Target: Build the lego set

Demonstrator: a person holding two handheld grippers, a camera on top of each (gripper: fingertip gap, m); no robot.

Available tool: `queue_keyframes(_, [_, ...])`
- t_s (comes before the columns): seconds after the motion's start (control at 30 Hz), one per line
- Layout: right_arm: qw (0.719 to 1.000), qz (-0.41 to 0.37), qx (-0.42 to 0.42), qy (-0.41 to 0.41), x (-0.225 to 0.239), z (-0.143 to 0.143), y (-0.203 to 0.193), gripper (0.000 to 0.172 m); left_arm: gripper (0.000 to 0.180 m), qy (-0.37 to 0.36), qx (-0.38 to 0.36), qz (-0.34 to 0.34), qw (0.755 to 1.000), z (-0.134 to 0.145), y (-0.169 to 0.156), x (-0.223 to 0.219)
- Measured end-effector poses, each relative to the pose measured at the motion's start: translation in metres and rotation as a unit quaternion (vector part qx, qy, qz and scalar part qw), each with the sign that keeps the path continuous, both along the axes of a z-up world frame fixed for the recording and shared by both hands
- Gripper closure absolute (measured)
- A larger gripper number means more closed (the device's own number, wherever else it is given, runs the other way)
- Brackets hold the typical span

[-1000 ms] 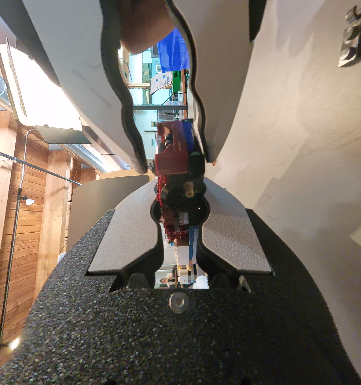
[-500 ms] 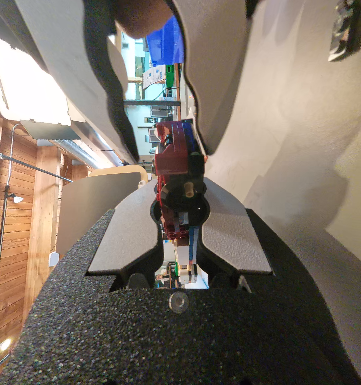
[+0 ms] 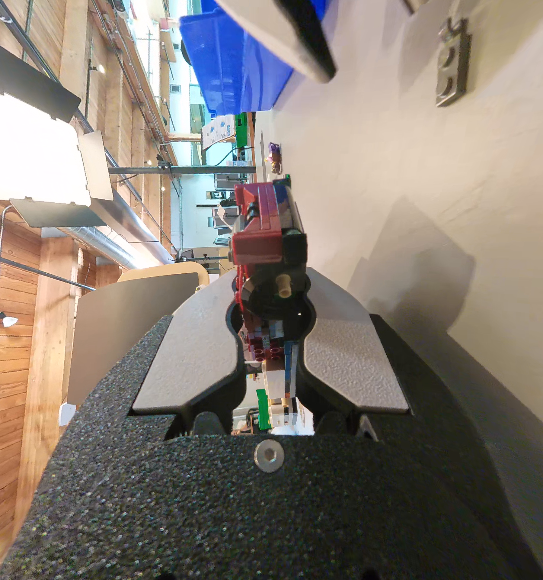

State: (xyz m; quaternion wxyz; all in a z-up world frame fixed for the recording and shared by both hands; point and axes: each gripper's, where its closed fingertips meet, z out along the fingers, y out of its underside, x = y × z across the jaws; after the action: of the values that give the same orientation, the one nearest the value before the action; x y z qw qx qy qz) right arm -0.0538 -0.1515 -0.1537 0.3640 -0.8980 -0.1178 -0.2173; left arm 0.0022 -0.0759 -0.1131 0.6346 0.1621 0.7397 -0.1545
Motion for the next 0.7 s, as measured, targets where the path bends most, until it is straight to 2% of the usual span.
queue_keyframes(0.13, [0.994, -0.04, -0.007, 0.105, -0.009, -0.013, -0.002, 0.144, 0.147, 0.002, 0.005, -0.004, 1.0, -0.003, -0.001, -0.001])
queue_keyframes(0.23, [0.987, -0.071, 0.001, 0.141, -0.008, -0.016, -0.001, 0.152, 0.147, 0.005, 0.006, -0.008, 1.0, -0.005, -0.003, -0.002])
queue_keyframes(0.7, [0.98, -0.093, -0.017, 0.173, -0.014, -0.02, 0.016, 0.164, 0.146, -0.014, -0.012, -0.025, 1.0, 0.004, -0.006, -0.008])
